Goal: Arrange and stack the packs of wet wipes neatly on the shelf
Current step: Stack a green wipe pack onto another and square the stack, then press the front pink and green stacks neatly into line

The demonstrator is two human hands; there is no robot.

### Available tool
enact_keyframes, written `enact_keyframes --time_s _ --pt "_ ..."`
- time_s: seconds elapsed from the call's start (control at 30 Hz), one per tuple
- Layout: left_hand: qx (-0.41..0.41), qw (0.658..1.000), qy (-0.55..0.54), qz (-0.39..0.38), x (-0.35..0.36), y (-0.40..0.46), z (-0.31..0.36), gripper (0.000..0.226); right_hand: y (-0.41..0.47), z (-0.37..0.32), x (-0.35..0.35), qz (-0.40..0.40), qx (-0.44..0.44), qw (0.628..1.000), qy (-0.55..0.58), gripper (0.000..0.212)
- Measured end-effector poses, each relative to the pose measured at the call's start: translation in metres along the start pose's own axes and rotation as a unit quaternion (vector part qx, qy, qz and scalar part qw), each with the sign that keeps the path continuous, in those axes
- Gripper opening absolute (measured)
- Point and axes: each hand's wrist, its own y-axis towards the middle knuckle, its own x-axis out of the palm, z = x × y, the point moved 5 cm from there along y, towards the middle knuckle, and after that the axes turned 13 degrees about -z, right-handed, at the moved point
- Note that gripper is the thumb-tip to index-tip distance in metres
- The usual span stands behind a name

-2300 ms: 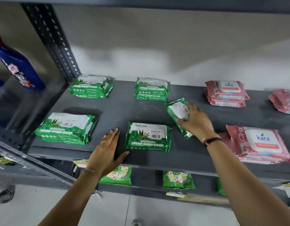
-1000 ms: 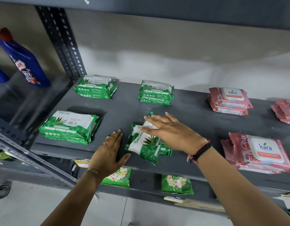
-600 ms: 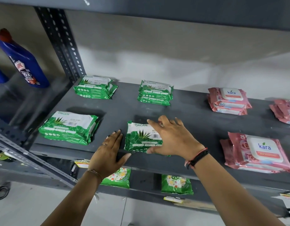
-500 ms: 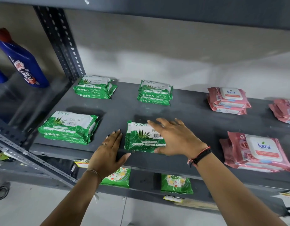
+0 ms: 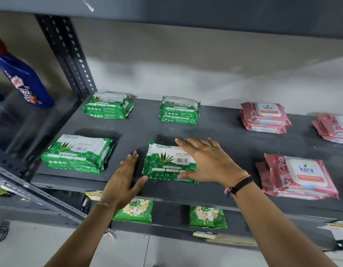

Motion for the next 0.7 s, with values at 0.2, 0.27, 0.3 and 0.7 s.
enact_keyframes --time_s 0.2,0.27,0.3,0.7 --pt "0.063 0.986 -0.084 0.131 -0.049 0.009 0.048 0.062 -0.053 0.050 -0.017 0.080 0.073 0.994 0.016 0.087" --pt "0.074 0.985 -0.066 0.142 -0.055 0.024 0.073 0.059 -0.074 0.077 -0.016 0.104 0.108 0.988 0.019 0.091" --pt "0.079 0.986 -0.046 0.140 -0.054 0.032 0.086 0.059 -0.084 0.090 -0.015 0.115 0.128 0.985 0.022 0.092" --pt "-0.020 0.991 0.135 0.006 0.000 0.087 0.114 0.080 -0.129 0.177 0.036 0.076 0.255 0.963 0.051 0.086"
